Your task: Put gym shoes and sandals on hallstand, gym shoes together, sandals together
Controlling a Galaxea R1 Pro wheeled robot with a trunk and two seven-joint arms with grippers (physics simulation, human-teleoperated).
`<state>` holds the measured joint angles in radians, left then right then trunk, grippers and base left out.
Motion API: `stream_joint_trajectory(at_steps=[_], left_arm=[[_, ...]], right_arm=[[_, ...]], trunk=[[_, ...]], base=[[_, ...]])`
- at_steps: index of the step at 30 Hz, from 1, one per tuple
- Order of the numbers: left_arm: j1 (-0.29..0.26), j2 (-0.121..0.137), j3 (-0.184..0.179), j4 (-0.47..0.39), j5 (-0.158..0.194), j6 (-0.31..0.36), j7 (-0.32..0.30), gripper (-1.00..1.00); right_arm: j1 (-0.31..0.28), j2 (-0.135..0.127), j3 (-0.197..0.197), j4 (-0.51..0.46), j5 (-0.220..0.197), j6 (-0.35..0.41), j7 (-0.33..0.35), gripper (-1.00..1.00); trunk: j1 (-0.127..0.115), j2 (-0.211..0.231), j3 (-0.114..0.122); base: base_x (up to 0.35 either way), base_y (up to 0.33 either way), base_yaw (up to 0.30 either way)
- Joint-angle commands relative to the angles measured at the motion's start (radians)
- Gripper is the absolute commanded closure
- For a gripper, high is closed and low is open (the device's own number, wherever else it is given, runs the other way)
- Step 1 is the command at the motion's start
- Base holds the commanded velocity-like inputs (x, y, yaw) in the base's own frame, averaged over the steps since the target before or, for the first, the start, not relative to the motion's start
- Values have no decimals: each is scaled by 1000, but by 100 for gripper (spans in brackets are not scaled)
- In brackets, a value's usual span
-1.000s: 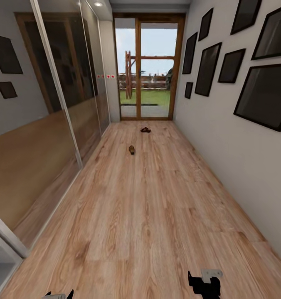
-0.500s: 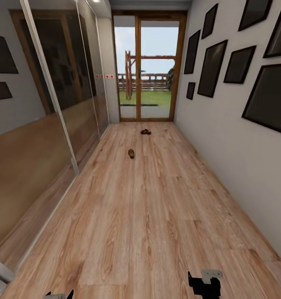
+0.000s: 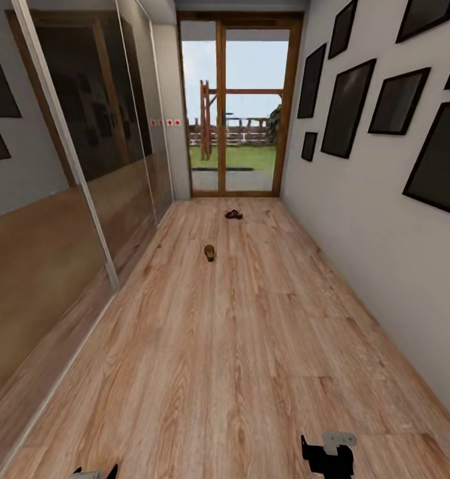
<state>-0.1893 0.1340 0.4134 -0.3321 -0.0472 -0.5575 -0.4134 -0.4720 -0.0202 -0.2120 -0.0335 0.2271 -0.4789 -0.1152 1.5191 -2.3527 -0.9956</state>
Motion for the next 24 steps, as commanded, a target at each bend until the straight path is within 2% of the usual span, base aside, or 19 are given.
stream_joint_trajectory(at_steps=[1,24], left_arm=[[-1,-1,8,1,-5,-2,-7,-100],[-1,-1,8,1,-5,-2,-7,-100]], right_arm=[[-1,0,-6,1,11,-3,-5,-100],[-1,0,-6,1,11,-3,-5,-100]], trunk=[[0,0,-1],[0,0,-1]], base=[[338,0,0],[338,-9,0]])
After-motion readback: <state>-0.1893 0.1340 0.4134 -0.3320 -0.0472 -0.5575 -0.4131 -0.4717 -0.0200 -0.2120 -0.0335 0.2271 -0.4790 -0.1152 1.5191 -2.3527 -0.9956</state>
